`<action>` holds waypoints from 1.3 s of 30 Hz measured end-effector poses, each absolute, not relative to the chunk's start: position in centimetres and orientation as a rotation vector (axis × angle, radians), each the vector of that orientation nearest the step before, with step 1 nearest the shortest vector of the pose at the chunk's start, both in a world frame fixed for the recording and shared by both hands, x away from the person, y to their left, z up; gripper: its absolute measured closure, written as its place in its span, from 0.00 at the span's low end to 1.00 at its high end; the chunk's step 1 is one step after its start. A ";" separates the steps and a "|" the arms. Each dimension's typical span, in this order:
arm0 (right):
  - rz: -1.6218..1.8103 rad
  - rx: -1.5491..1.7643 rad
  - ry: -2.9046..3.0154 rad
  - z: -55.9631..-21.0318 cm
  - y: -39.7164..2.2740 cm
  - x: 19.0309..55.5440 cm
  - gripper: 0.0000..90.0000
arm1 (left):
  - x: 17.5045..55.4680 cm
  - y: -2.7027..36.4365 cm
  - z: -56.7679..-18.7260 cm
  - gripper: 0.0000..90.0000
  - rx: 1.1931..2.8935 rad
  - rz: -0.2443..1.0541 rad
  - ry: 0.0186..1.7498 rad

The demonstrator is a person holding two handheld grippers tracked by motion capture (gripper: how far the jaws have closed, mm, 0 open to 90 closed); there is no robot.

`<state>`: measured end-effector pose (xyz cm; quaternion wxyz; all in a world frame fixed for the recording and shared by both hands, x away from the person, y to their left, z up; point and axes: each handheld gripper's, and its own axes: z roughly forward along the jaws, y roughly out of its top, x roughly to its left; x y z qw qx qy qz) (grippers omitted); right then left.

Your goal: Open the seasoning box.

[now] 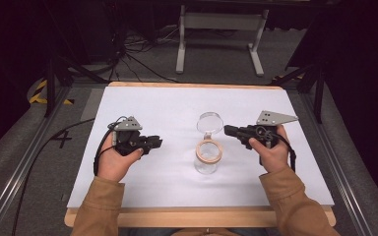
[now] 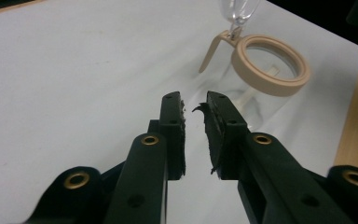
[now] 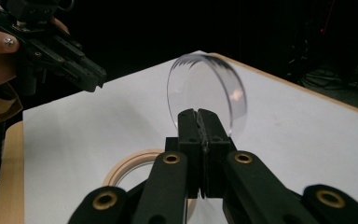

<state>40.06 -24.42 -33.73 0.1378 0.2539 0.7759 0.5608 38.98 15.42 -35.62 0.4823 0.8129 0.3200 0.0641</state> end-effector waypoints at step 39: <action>1.257 1.132 2.273 -37.7 -37.1 41.6 0.52 | 43.8 17.9 -39.5 0.74 2.057 0.147 0.988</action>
